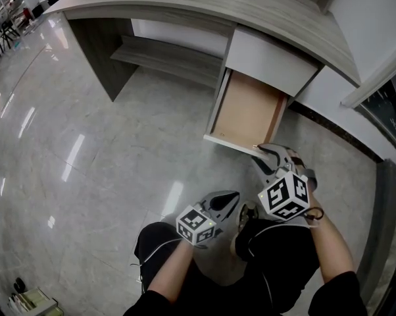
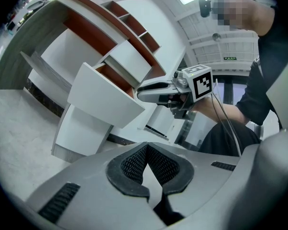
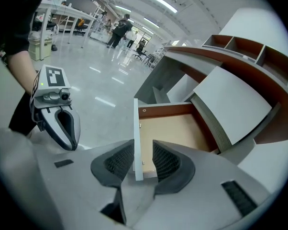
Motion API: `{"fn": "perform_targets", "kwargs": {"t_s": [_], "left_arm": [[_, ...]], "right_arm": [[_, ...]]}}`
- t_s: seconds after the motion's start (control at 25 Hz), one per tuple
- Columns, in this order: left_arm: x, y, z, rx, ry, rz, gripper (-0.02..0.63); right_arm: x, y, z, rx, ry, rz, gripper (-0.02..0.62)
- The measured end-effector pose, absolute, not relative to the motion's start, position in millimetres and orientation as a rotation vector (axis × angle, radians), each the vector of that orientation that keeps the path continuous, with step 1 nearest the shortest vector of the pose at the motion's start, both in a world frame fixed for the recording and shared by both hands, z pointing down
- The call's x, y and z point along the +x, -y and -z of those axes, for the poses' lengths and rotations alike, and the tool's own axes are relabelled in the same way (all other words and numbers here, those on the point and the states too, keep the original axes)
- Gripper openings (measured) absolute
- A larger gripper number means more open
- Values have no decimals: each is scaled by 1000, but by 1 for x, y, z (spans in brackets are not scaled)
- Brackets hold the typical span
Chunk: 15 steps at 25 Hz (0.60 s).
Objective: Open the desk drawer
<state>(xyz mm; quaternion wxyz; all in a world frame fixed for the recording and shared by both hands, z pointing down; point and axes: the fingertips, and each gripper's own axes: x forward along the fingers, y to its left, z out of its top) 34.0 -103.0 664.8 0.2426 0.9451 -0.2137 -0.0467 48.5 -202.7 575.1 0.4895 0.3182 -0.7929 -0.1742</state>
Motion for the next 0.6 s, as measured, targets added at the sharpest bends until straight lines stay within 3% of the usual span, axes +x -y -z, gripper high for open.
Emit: {"fn": "perform_targets", "kwargs": {"t_s": [0.32,0.6], "left_arm": [[32,106,-651,2605,613,123,3],[27,115,-619,2654,693,125,3]], "right_arm": [[36,199,-539,916,2004,464,25],[28,188,-503,1075,2086,463,12]]}}
